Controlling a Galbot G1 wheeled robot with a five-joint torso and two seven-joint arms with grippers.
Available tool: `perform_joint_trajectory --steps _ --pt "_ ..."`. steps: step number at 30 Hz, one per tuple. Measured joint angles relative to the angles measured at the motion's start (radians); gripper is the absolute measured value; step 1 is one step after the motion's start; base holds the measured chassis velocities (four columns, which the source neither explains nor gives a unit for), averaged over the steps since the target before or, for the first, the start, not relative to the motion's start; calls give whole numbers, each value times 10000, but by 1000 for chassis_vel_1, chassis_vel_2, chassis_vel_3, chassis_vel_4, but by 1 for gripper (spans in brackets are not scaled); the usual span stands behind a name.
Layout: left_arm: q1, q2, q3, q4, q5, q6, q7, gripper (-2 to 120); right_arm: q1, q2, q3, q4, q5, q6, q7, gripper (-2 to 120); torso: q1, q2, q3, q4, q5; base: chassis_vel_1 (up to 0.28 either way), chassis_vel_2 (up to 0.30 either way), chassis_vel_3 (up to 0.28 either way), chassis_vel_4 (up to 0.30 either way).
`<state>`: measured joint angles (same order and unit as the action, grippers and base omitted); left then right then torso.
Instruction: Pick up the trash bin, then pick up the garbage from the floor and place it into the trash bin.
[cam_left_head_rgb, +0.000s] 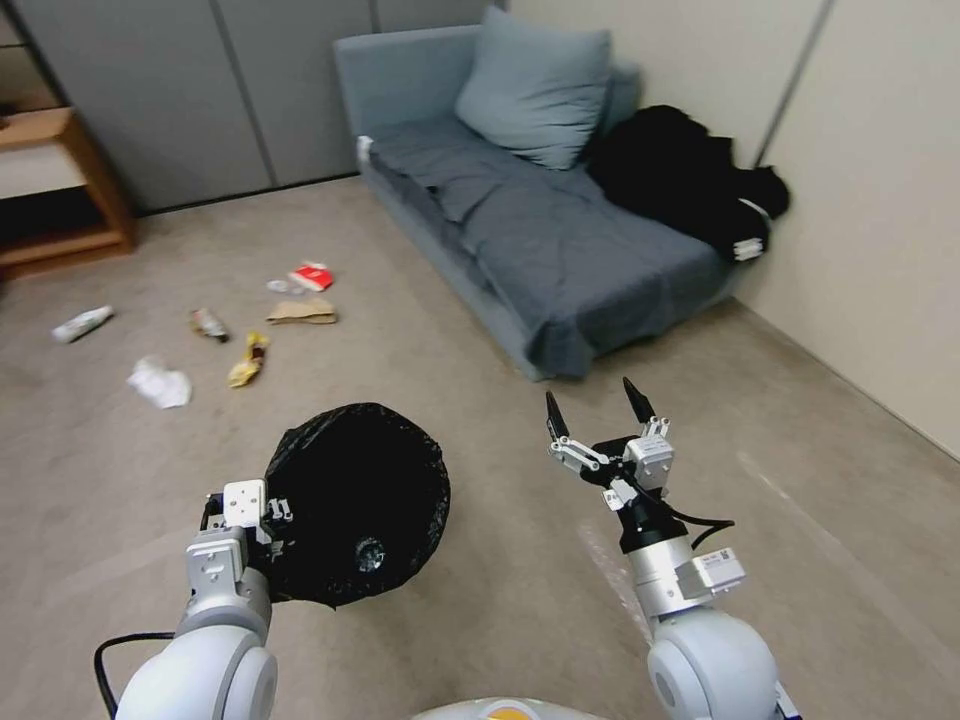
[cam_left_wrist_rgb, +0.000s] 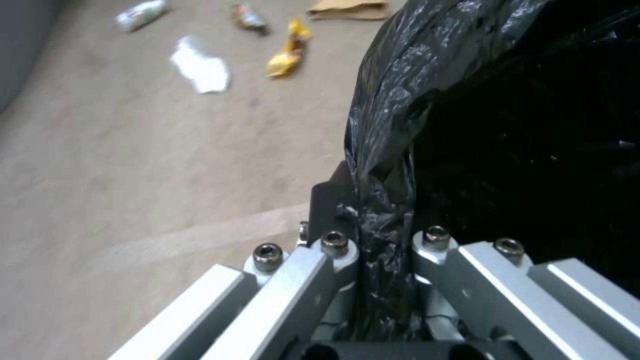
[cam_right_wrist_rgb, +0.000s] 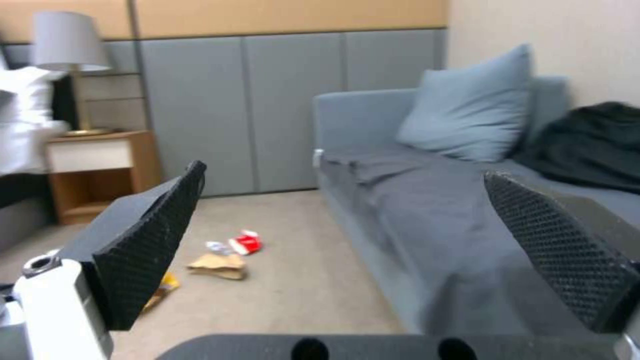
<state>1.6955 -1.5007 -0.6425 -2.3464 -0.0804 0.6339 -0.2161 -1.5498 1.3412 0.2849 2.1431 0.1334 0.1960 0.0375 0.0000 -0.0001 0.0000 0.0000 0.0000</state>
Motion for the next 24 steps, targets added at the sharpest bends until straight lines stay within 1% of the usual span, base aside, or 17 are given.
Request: perform_joint_trajectory --steps 24 --pt "10 4 31 44 43 -56 -22 1 52 -72 -39 17 -12 -117 -133 100 0 0 0 1 0 123 121 125 120"
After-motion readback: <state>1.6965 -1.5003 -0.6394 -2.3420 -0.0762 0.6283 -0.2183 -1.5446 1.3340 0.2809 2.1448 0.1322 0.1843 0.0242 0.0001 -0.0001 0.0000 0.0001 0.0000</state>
